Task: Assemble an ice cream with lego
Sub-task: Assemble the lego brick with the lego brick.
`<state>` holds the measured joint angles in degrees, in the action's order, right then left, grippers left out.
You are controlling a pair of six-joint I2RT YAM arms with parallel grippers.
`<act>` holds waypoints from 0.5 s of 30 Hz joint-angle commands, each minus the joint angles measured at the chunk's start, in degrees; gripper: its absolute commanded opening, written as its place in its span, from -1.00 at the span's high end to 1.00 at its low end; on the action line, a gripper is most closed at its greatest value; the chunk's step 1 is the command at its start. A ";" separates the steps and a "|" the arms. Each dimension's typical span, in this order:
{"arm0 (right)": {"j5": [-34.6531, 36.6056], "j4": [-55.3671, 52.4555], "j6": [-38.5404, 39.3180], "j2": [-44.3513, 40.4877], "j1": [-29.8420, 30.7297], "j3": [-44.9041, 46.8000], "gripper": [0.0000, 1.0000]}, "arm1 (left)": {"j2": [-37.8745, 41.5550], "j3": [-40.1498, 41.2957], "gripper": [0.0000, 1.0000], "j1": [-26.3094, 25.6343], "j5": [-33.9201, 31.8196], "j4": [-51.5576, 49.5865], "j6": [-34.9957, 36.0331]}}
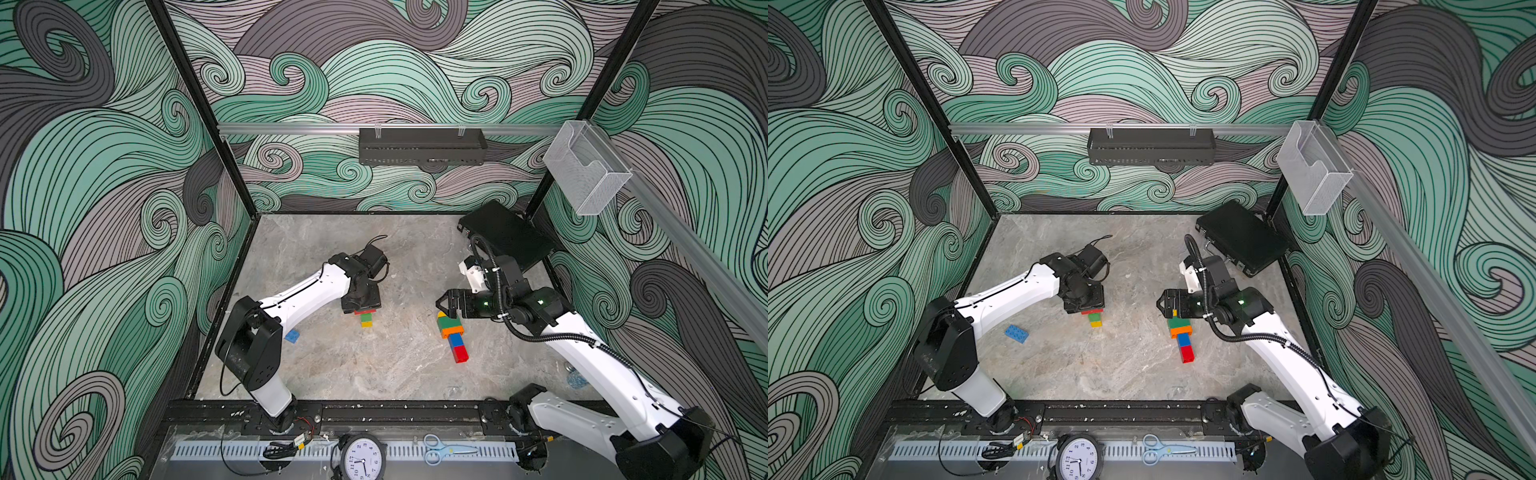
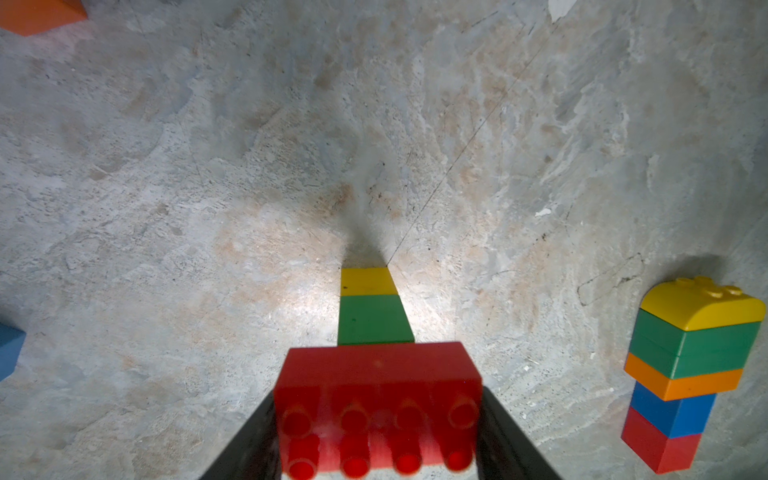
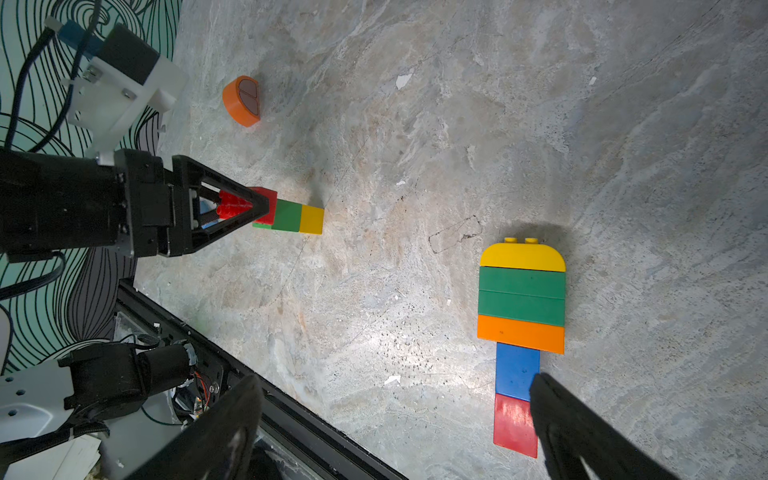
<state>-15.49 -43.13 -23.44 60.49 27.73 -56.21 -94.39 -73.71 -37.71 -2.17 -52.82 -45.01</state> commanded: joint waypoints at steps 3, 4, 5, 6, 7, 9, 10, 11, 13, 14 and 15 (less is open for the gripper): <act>0.18 -0.75 -0.49 -0.37 0.05 -0.52 -0.99 | -0.79 0.55 0.16 -0.48 -0.81 0.08 1.16; 0.19 -0.73 -0.46 -0.33 0.05 -0.52 -0.99 | -0.87 0.52 0.16 -0.50 -0.78 0.04 1.16; 0.19 -0.88 -0.53 -0.29 0.05 -0.64 -0.99 | -0.76 0.54 0.17 -0.46 -0.81 -0.08 1.18; 0.19 -0.84 -0.54 -0.28 0.05 -0.61 -0.99 | -0.74 0.66 0.17 -0.47 -0.73 -0.13 1.16; 0.15 -0.86 -0.54 -0.28 0.07 -0.74 -0.99 | -0.64 0.62 0.17 -0.50 -0.73 -0.14 1.16; 0.24 -0.83 -0.47 -0.16 0.03 -0.73 -0.99 | -0.58 0.68 0.17 -0.52 -0.56 -0.11 1.32; 0.24 -0.85 -0.47 -0.20 0.00 -0.73 -0.99 | -0.61 0.64 0.17 -0.52 -0.42 -0.04 1.33; 0.28 -0.85 -0.43 -0.11 0.05 -0.70 -0.99 | -0.62 0.65 0.17 -0.45 -0.33 -0.17 1.35; 0.27 -0.96 -0.44 0.00 0.00 -0.79 -0.99 | -0.62 0.67 0.18 -0.53 -0.20 -0.18 1.33; 0.25 -0.96 -0.44 0.06 0.05 -0.89 -0.99 | -0.61 0.76 0.18 -0.61 -0.20 -0.14 1.25; 0.28 -1.02 -0.44 0.07 0.05 -0.90 -0.99 | -0.62 0.91 0.18 -0.69 -0.20 -0.10 1.22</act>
<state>-15.49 -43.53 -23.44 60.51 27.73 -56.21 -94.43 -73.25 -37.78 -2.13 -52.69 -44.40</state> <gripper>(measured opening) 0.993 0.616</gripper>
